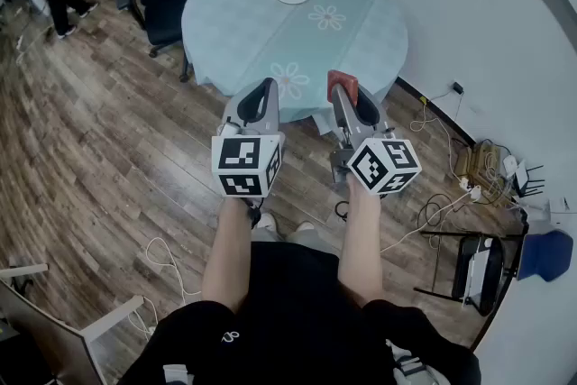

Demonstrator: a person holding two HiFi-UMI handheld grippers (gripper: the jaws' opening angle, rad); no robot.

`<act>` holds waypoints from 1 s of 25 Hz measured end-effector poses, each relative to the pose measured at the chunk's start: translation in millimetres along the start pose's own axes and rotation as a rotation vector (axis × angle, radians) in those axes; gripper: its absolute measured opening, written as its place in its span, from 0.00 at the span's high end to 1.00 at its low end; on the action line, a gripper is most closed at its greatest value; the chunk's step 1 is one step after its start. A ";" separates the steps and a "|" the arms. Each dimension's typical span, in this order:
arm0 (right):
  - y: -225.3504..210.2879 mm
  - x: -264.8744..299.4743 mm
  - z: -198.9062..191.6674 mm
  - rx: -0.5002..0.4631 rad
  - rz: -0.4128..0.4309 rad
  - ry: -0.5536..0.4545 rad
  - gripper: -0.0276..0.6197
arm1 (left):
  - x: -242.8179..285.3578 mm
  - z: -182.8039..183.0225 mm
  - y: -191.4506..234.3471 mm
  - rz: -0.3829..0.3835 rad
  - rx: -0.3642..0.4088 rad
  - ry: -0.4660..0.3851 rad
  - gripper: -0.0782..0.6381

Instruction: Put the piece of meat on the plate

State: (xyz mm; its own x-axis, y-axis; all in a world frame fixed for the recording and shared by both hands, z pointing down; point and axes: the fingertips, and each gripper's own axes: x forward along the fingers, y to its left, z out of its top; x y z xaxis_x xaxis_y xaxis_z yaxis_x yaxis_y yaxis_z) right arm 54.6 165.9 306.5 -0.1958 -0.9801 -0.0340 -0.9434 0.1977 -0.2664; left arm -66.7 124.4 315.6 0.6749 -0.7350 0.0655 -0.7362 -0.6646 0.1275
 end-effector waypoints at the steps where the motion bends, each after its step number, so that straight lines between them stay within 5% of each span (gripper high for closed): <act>1: 3.2 0.0 1.2 -0.003 0.005 0.001 0.80 | -3.2 2.6 -0.1 -0.002 -0.001 -0.005 0.90; 25: 13.4 9.7 -16.9 -0.024 -0.019 0.053 0.80 | -1.6 -7.6 34.1 -0.019 -0.081 -0.014 0.90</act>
State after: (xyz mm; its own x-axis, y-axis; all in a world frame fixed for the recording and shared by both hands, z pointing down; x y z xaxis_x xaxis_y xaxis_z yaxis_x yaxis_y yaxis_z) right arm 35.5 159.4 318.9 -0.1913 -0.9813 0.0219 -0.9531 0.1804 -0.2428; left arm -92.4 103.9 327.4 0.6874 -0.7247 0.0486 -0.7165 -0.6656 0.2086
